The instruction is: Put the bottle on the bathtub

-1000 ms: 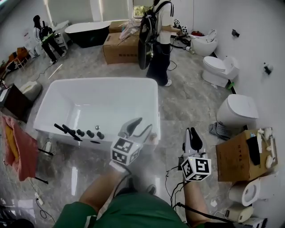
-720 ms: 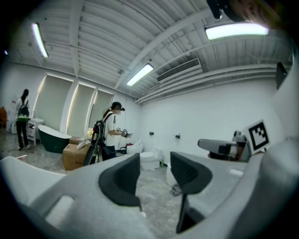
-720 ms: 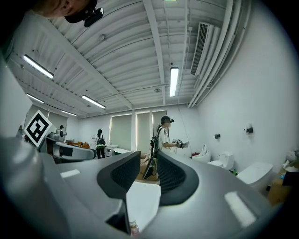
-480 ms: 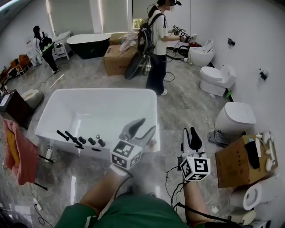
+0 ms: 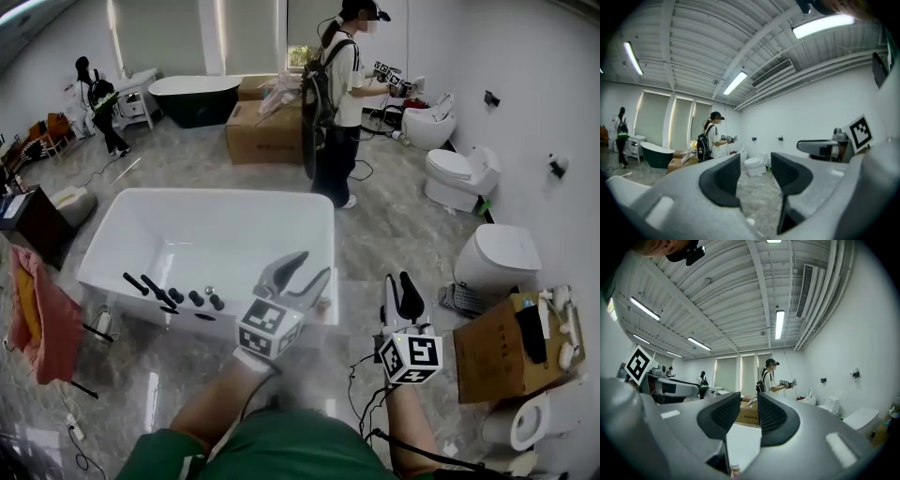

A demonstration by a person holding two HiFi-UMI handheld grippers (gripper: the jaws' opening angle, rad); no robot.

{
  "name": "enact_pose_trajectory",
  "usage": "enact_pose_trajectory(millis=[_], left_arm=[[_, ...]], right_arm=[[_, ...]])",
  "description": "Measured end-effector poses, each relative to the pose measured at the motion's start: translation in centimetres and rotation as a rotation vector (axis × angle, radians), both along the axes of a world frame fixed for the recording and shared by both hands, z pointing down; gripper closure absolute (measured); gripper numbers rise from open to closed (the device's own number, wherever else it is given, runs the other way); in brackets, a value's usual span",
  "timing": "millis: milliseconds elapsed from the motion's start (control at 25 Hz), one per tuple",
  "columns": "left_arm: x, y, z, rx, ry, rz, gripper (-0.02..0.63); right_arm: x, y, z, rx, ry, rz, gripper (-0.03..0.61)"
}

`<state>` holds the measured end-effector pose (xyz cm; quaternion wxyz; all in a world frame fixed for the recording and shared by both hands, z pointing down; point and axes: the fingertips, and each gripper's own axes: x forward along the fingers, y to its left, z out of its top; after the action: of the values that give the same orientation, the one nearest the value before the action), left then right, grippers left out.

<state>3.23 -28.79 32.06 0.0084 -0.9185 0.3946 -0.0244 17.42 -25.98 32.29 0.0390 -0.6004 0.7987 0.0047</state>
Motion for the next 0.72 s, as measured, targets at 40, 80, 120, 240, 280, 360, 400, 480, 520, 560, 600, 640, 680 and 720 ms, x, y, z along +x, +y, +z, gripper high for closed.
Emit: enact_pose_trajectory(millis=[40,80,120,240,280,360,400,480,520,560,600,640,680,720], left_arm=[[0.1,0.0,0.1,-0.004,0.000,-0.001,0.411],[0.2,0.1,0.2,-0.009,0.000,-0.001,0.411],[0.3,0.2,0.3,-0.014,0.000,-0.002,0.411],[0.7,0.1,0.4,-0.012,0.000,-0.002,0.411],[0.9,0.1,0.5,-0.012,-0.001,-0.004,0.411],[1.1,0.1,0.9,-0.016,-0.002,-0.004,0.411],[1.3,0.2,1.1,-0.018,-0.003,-0.004,0.411],[1.5,0.2,1.1,-0.021,-0.004,-0.003,0.411],[1.5,0.2,1.1,-0.022,-0.004,-0.003,0.411],[1.6,0.2,1.1,-0.022,-0.005,-0.005,0.411],[1.6,0.2,1.2,-0.023,-0.006,-0.007,0.411],[1.6,0.2,1.3,-0.024,-0.006,-0.009,0.411],[1.6,0.2,1.3,-0.026,-0.005,-0.011,0.411],[1.6,0.1,1.3,-0.027,-0.004,-0.013,0.411]], right_arm=[[0.1,0.0,0.0,0.000,0.000,-0.001,0.477],[0.2,0.1,0.1,-0.001,0.000,-0.002,0.477],[0.3,0.2,0.1,-0.002,0.000,-0.004,0.477],[0.5,0.2,0.3,-0.004,0.002,-0.011,0.477],[0.7,0.2,0.5,-0.005,0.002,-0.013,0.477],[0.9,0.3,0.8,-0.005,0.001,-0.016,0.477],[1.0,0.4,0.9,-0.004,0.001,-0.018,0.477],[1.1,0.4,0.8,-0.002,0.003,-0.021,0.477],[1.1,0.4,0.8,-0.001,0.003,-0.024,0.477],[1.2,0.4,0.8,-0.002,0.004,-0.027,0.477],[1.2,0.4,0.8,-0.002,0.004,-0.030,0.477],[1.2,0.4,0.8,-0.003,0.005,-0.033,0.477],[1.1,0.4,0.9,-0.004,0.005,-0.036,0.477],[1.1,0.3,0.9,-0.006,0.004,-0.038,0.477]])
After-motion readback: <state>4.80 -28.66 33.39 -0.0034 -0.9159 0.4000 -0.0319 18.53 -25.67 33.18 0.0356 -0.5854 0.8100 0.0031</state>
